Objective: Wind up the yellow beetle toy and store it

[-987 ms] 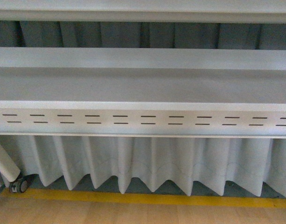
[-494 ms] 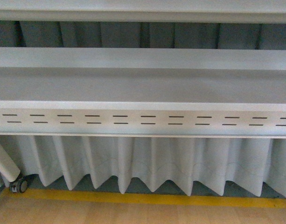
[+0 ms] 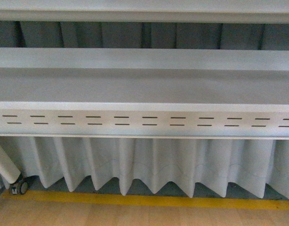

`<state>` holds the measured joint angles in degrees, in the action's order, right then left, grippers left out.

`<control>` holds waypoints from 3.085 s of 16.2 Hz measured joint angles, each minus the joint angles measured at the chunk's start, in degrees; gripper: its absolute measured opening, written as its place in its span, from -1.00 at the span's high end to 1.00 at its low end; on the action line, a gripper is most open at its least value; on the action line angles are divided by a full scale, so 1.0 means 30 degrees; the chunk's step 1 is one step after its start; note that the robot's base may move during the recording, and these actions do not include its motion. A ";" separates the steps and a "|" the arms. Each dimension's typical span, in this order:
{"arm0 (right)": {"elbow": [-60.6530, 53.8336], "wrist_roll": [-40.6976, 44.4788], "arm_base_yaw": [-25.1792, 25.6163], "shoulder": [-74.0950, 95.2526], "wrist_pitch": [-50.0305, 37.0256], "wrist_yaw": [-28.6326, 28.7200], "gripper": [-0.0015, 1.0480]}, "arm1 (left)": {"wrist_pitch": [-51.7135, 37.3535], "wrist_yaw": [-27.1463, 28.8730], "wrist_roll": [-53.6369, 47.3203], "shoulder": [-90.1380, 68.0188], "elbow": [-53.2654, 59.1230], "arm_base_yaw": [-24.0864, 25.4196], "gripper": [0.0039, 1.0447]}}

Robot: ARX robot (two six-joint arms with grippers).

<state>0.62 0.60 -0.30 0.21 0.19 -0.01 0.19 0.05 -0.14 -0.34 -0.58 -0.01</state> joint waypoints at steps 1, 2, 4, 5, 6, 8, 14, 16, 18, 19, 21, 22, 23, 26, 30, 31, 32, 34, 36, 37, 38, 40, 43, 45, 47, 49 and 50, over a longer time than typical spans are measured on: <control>0.0000 0.0000 0.0000 0.0000 0.0000 0.0000 -0.87 | 0.0000 0.0000 0.0000 0.0000 0.0000 0.0000 -0.88; 0.0000 0.0000 -0.0007 0.0000 0.0007 0.0000 -0.87 | 0.0000 -0.0007 0.0000 0.0000 0.0000 0.0000 -0.88; 0.0000 0.0000 0.0000 0.0000 0.0007 0.0000 -0.87 | 0.0000 0.0000 0.0000 0.0000 0.0000 0.0000 -0.88; 0.0000 0.0000 -0.0007 0.0000 0.0000 0.0000 -0.87 | 0.0000 0.0000 0.0000 0.0000 0.0000 0.0000 -0.88; 0.0000 0.0000 -0.0007 0.0000 0.0000 0.0000 -0.87 | 0.0000 0.0000 0.0000 0.0000 0.0000 0.0000 -0.88; 0.0000 0.0000 0.0000 0.0000 0.0007 0.0000 -0.87 | 0.0000 0.0000 0.0000 0.0000 0.0000 0.0000 -0.88; 0.0000 -0.0007 0.0000 0.0000 0.0007 0.0000 -0.87 | 0.0000 0.0000 0.0000 0.0000 0.0000 0.0000 -0.88; 0.0000 0.0000 0.0000 0.0000 0.0007 0.0000 -0.87 | 0.0007 0.0000 0.0000 0.0000 0.0000 0.0000 -0.88; 0.0000 0.0000 0.0000 0.0000 0.0073 0.0000 -0.87 | 0.0066 -0.0007 0.0000 0.0000 0.0000 0.0000 -0.88; 0.0000 0.0000 0.0000 0.0000 0.0073 0.0007 -0.87 | 0.0058 0.0000 0.0000 0.0000 0.0000 0.0000 -0.88; 0.0000 -0.0007 0.0000 -0.0007 0.0051 0.0000 -0.87 | 0.0036 0.0015 0.0000 0.0000 0.0000 0.0000 -0.88; 0.0000 0.0000 0.0000 -0.0007 0.0036 0.0000 -0.87 | 0.0007 -0.0015 -0.0007 0.0000 0.0000 0.0000 -0.88; 0.0000 -0.0015 -0.0007 -0.0007 0.0036 -0.0015 -0.87 | 0.0036 0.0007 0.0000 0.0000 0.0000 0.0000 -0.88; 0.0000 -0.0007 0.0000 -0.0007 0.0022 -0.0007 -0.87 | 0.0007 0.0000 0.0000 0.0000 0.0000 0.0000 -0.88; 0.0000 -0.0007 -0.0007 -0.0007 0.0007 0.0000 -0.87 | 0.0007 -0.0007 0.0000 0.0000 0.0000 0.0000 -0.88; 0.0000 0.0000 0.0000 0.0000 0.0022 0.0007 -0.87 | -0.0007 0.0000 0.0000 0.0000 0.0000 0.0000 -0.88; 0.0000 0.0000 0.0000 0.0000 -0.0029 0.0000 -0.87 | 0.0015 0.0000 -0.0007 0.0000 0.0000 0.0000 -0.88; 0.0000 0.0000 0.0000 -0.0007 0.0000 0.0000 -0.87 | -0.0007 -0.0007 -0.0007 0.0000 0.0000 0.0000 -0.88; 0.0000 0.0000 0.0000 -0.0007 0.0000 0.0000 -0.87 | 0.0000 0.0007 0.0000 0.0000 0.0000 0.0000 -0.88; 0.0000 -0.0007 0.0000 0.0000 0.0000 0.0000 -0.87 | 0.0007 0.0007 -0.0007 0.0000 0.0000 0.0000 -0.88; 0.0000 0.0000 0.0000 -0.0007 -0.0015 0.0000 -0.87 | 0.0000 0.0007 0.0007 0.0000 0.0000 0.0000 -0.88; 0.0000 -0.0022 -0.0007 0.0000 0.0036 0.0007 -0.87 | -0.0007 -0.0022 -0.0007 0.0000 0.0000 0.0000 -0.88; 0.0000 -0.0058 -0.0007 0.0000 -0.0087 0.0000 -0.87 | -0.0066 0.0007 0.0000 0.0000 0.0000 0.0000 -0.88; 0.0000 -0.0051 0.0000 0.0000 -0.0036 0.0000 -0.87 | -0.0051 -0.0007 0.0000 0.0000 0.0000 0.0000 -0.88; 0.0000 -0.0051 -0.0007 0.0000 0.0000 0.0000 -0.87 | -0.0022 -0.0007 0.0000 0.0000 0.0000 0.0000 -0.88; 0.0000 -0.0051 0.0000 0.0000 0.0000 0.0000 -0.87 | -0.0022 -0.0007 0.0000 0.0000 0.0000 0.0000 -0.88; 0.0000 -0.0058 0.0000 0.0000 0.0000 0.0000 -0.87 | -0.0015 -0.0007 0.0000 0.0000 0.0000 0.0000 -0.88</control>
<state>0.62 0.43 -0.30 0.21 0.19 -0.01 0.14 0.03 -0.14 -0.34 -0.58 -0.01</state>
